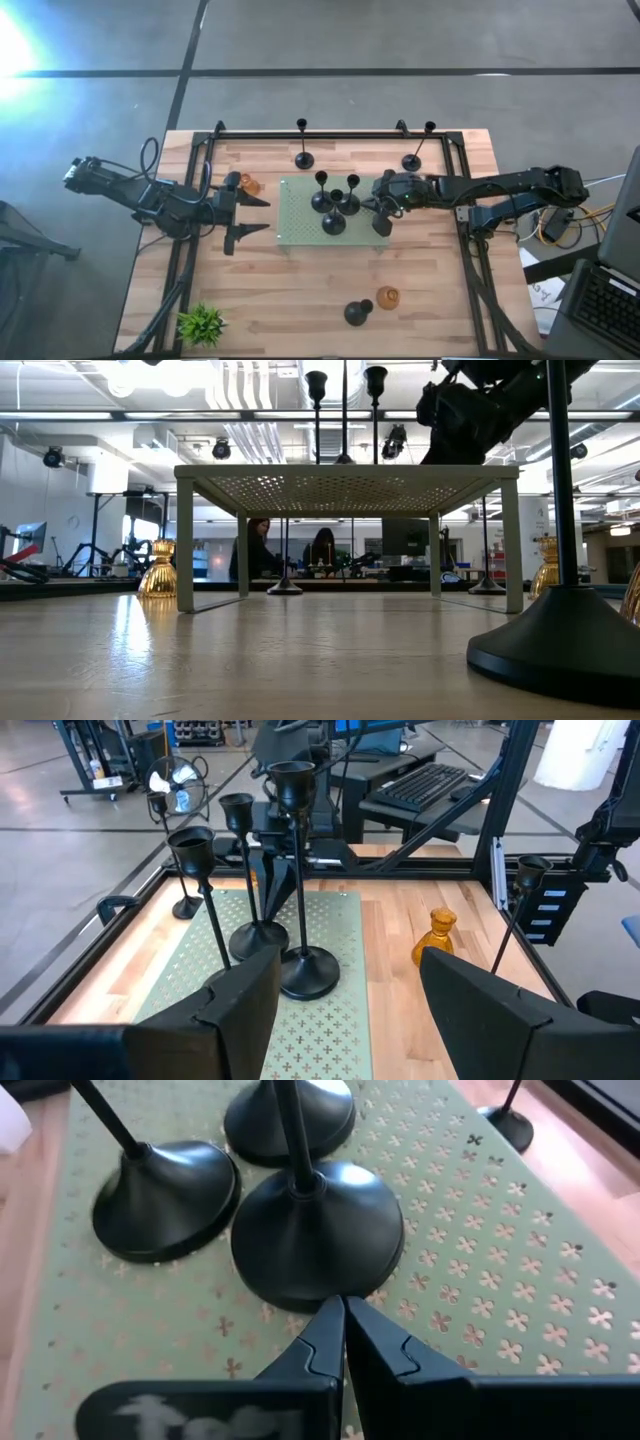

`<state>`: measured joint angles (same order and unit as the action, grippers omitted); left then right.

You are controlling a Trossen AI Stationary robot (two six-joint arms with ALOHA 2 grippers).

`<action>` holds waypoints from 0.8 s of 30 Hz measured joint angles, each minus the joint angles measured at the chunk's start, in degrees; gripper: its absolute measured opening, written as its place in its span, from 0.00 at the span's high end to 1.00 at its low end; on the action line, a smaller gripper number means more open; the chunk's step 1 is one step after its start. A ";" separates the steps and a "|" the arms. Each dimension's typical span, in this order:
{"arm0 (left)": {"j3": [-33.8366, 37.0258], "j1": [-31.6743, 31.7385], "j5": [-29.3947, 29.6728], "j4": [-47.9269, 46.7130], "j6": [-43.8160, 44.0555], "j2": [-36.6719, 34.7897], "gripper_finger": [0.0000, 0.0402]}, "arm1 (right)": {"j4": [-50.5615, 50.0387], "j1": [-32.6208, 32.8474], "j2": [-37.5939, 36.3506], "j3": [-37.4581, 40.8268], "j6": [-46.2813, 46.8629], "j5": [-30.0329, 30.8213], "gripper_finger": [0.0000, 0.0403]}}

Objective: Pick & Place candle stick holders
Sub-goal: Put the black candle holder on the shelf, then put the yellow glass on the shelf

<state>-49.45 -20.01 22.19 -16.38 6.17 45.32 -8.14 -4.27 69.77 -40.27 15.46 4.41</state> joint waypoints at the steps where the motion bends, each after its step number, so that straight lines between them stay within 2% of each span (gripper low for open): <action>1: 0.00 0.00 -0.01 0.00 0.00 0.00 0.39 | 0.03 0.00 0.30 0.00 0.01 0.02 0.98; 16: 0.00 0.00 0.00 0.00 0.00 0.00 0.39 | 1.03 -0.02 0.25 0.00 -0.30 0.24 0.98; 19: 0.00 -0.04 0.00 0.00 0.02 0.00 0.39 | 0.55 -0.02 -0.86 -0.02 -1.78 3.25 0.98; 24: 0.00 -0.04 0.00 -0.01 0.02 0.00 0.39 | -6.38 -0.02 -5.12 -1.96 -3.42 8.92 0.98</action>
<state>-49.45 -20.05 22.20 -16.39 6.20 45.32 -14.52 -4.29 64.65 -42.23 12.05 13.32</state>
